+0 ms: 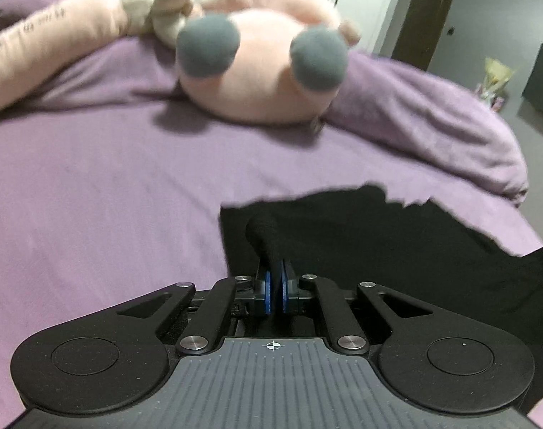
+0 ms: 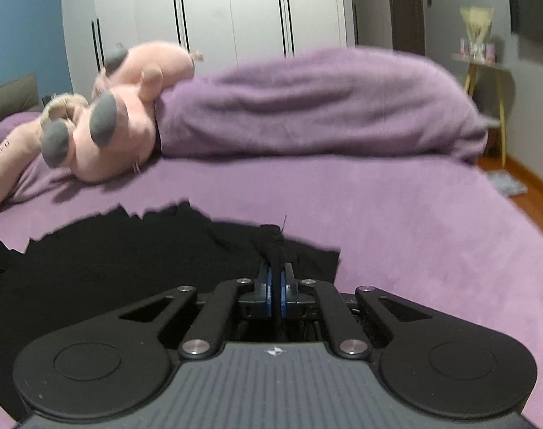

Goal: Fold small clothes

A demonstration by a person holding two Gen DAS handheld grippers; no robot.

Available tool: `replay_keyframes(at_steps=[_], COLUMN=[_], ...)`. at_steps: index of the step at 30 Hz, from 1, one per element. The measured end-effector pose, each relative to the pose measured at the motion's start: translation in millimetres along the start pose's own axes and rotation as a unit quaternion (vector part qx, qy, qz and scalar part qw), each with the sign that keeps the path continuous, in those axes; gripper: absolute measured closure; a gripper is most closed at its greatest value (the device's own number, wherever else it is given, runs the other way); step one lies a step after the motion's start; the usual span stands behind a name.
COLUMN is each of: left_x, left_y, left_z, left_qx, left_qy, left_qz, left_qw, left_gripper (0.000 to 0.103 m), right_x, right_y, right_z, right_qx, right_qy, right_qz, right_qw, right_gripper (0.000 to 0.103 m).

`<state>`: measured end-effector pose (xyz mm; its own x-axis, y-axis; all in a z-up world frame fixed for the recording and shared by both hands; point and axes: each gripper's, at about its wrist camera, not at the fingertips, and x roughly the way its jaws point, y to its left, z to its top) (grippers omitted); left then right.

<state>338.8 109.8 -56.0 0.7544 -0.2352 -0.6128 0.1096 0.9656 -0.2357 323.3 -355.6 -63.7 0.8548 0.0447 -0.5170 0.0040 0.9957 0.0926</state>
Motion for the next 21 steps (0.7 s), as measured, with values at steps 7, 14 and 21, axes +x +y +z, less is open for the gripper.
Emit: replay_keyframes(at_steps=[7, 14, 21], left_x=[-19, 45, 74], left_y=[-16, -41, -38], left_z=[59, 92, 65], left_qx=[0.008, 0.026, -0.013], left_qy=[-0.075, -0.082, -0.051], left_qz=[0.013, 0.072, 0.099], left_qw=[0.9971, 0.9937, 0.9937], left_gripper=[0.096, 0.093, 0.055], right_x=[-8, 65, 101], right_y=[10, 16, 13], right_z=[45, 77, 61], right_qx=[0.004, 0.016, 0.059], right_qy=[-0.067, -0.051, -0.021], right_qz=[-0.012, -0.054, -0.097], right_qw=[0.998, 0.997, 0.993], right_gripper=[0.1, 0.1, 0.086])
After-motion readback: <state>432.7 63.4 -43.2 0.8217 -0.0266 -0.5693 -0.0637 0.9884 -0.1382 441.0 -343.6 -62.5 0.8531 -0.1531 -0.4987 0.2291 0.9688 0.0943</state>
